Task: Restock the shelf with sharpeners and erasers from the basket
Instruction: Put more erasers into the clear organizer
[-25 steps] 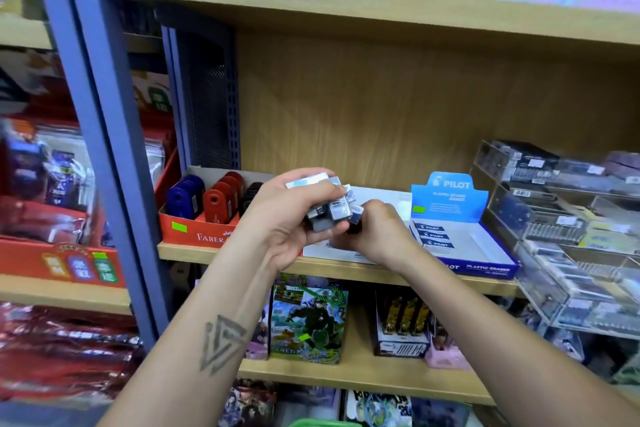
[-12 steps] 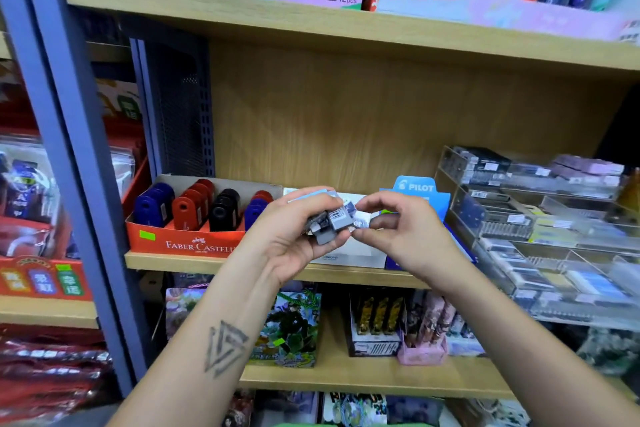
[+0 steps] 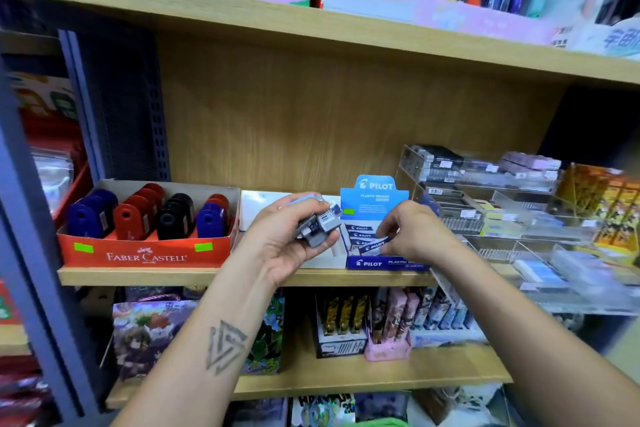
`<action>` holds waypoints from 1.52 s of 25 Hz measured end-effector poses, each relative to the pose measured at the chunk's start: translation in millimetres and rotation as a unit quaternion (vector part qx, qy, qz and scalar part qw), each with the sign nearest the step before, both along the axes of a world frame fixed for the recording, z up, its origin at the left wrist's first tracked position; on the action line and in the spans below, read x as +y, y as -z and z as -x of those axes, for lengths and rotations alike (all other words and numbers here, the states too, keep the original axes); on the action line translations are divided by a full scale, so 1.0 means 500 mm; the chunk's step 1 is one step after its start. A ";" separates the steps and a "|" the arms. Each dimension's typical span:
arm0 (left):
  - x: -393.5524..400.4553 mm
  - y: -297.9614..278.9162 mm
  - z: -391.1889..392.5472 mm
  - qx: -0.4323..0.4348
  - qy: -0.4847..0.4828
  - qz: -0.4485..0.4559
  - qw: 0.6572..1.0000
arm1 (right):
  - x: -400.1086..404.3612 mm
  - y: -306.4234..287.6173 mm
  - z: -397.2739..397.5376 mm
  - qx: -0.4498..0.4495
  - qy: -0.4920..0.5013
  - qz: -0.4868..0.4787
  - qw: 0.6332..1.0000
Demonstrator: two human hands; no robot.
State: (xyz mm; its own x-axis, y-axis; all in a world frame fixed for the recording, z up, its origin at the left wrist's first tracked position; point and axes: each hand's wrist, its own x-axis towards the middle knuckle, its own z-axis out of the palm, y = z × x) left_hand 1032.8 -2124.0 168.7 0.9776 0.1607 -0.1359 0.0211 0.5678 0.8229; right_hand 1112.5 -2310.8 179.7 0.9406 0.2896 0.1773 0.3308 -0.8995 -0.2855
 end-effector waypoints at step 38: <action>-0.020 0.014 -0.012 0.031 0.031 0.006 0.999 | -0.022 -0.052 -0.003 0.050 0.005 0.130 0.990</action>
State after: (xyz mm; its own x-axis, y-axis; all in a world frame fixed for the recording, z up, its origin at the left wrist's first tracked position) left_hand 1038.6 -2134.2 161.6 0.9753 0.0986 -0.1977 0.1068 0.5730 0.8126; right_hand 1113.9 -2322.0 205.6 0.9527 0.3038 0.0045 0.3032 -0.9500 -0.0748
